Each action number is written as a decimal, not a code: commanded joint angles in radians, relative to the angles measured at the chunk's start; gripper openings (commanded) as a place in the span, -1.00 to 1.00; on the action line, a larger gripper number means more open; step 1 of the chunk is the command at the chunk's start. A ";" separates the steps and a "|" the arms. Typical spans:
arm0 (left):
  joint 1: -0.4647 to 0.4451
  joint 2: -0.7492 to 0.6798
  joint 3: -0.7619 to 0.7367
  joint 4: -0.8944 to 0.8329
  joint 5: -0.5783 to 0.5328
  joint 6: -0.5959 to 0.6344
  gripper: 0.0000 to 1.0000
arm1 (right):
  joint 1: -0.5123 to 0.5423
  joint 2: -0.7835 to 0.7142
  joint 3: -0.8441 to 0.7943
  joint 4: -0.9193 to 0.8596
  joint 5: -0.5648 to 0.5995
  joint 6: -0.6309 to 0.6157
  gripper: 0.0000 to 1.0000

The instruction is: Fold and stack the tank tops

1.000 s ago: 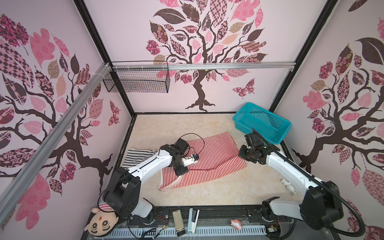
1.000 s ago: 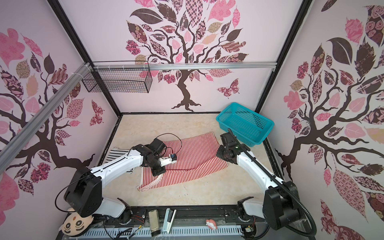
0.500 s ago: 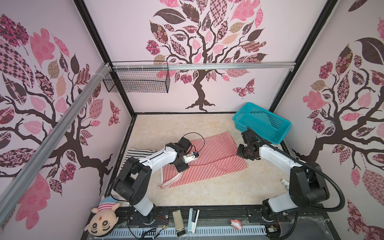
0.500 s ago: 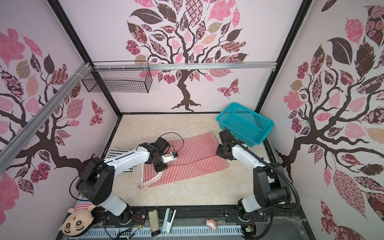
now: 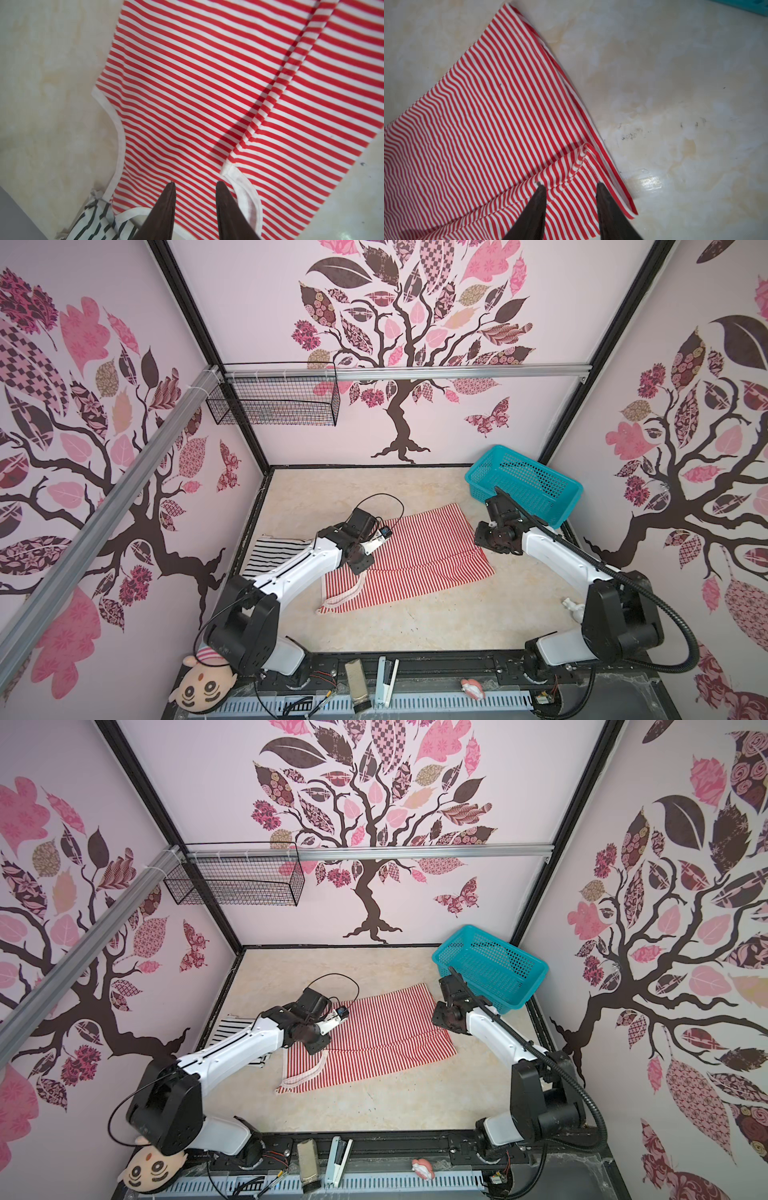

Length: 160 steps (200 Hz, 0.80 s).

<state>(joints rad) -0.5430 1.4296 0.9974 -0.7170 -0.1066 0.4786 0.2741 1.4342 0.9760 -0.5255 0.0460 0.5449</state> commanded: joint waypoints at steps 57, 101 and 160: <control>0.003 -0.181 -0.167 -0.267 0.202 0.084 -0.30 | 0.047 0.007 -0.159 0.102 -0.122 0.029 -0.69; 0.005 -0.213 -0.266 -0.279 0.177 0.125 -0.31 | 0.047 0.066 -0.145 0.111 -0.142 0.041 -0.65; 0.035 -0.182 -0.328 -0.219 0.101 0.149 -0.32 | 0.048 0.058 -0.197 0.114 -0.125 0.045 -0.45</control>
<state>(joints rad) -0.5266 1.2255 0.7021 -0.9764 0.0422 0.6006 0.3187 1.4891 0.7982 -0.3996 -0.0883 0.5835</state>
